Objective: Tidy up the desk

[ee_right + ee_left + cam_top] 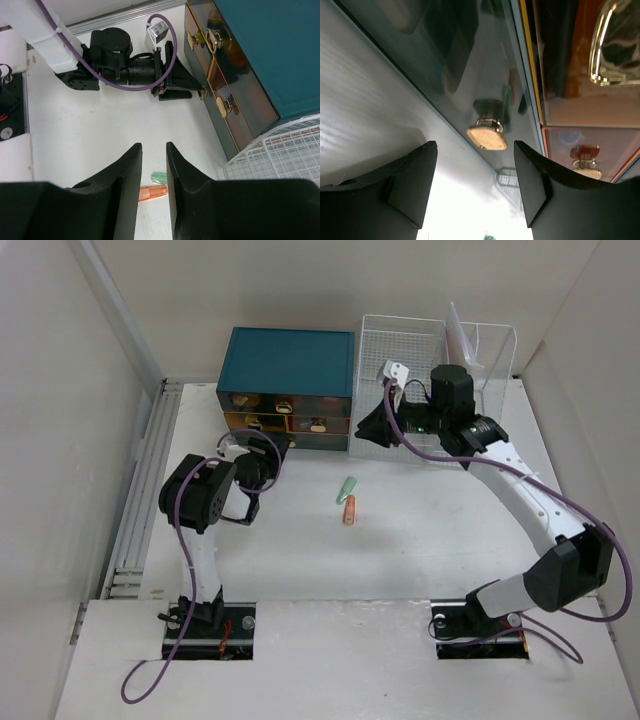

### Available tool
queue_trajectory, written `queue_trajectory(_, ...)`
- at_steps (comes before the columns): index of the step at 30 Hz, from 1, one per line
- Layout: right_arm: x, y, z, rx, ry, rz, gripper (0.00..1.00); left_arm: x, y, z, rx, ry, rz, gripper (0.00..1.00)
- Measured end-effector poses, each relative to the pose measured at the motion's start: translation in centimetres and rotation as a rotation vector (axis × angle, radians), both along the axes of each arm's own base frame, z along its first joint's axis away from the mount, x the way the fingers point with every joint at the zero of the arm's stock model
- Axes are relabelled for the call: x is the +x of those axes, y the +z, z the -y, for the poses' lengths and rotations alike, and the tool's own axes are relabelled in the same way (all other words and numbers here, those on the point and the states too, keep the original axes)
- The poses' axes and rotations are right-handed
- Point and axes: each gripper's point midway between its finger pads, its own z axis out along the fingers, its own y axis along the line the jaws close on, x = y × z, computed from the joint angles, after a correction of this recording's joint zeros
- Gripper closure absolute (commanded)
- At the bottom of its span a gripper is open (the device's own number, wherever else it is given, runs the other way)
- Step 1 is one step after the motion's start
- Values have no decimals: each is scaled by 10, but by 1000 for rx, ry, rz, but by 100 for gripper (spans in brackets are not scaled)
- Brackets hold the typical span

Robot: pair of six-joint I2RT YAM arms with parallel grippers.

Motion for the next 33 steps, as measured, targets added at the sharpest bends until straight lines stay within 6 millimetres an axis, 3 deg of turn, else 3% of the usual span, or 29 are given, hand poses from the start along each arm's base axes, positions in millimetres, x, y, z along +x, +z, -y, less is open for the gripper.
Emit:
queue_trajectory(11, 2, -11, -3, -11, 22, -21, 71, 9, -3, -5, -22, 36, -6, 51)
queue_trajectory(16, 8, -28, -2, -67, 42, 10, 51, 14, 0, -4, -36, 39, 8, 58)
queue_trajectory(20, 26, -65, 3, -200, 57, 48, 42, 17, 1, -3, -46, 40, 15, 59)
queue_trajectory(25, 46, -131, 14, -439, 109, 119, 42, 19, 3, -2, -63, 39, 20, 65)
queue_trajectory(30, 35, -186, 21, -655, 224, 260, 44, 19, 6, 0, -77, 35, 28, 72)
queue_trajectory(33, 30, -202, 20, -725, 303, 354, 44, 19, 6, 0, -85, 34, 25, 78)
